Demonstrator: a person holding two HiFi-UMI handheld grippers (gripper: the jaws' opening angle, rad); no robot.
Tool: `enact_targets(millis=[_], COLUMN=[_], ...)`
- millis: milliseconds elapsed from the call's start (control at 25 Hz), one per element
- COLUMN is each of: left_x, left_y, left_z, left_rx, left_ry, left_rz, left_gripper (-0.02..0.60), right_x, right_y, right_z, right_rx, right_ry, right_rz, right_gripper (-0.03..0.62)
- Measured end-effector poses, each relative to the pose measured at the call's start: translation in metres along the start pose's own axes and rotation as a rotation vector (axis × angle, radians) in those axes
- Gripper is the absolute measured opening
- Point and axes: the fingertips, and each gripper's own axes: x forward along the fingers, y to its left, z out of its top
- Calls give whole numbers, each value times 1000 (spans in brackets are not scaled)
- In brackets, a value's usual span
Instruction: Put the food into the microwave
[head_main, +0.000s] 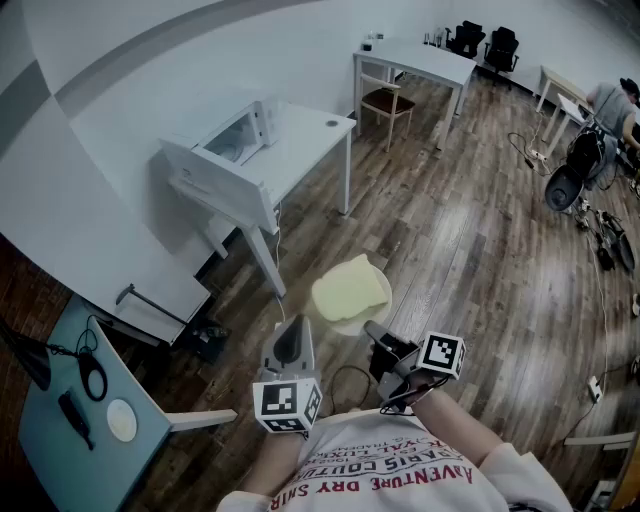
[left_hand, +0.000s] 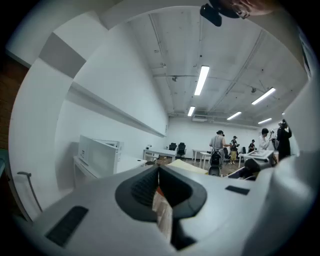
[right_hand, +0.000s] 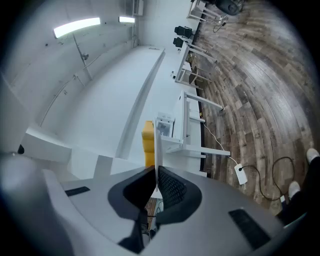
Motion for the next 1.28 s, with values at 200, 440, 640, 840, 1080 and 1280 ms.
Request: enact_targets(millis=[200, 440, 640, 840, 1080, 1280], left_x=[7, 9, 12, 25, 70, 132], left_y=[-3, -12, -20, -22, -23, -25], left_z=[0, -1, -6, -18, -22, -14], left_rx=[-7, 0, -3, -13, -9, -16], left_ry=[-2, 6, 21, 53, 74, 62], left_rz=[-1, -21, -46, -38, 2, 65], left_gripper=[6, 6, 6, 6, 6, 6], right_x=[1, -6, -13, -8, 10, 34], right_y=[2, -1, -10, -10, -33, -39], right_z=[4, 5, 8, 21, 66, 130], right_rx=[12, 36, 42, 64, 63, 60], right_ry=[2, -11, -11, 4, 36, 88], right_rz=[21, 10, -26, 18, -4, 32], right_gripper=[21, 21, 23, 21, 21, 21])
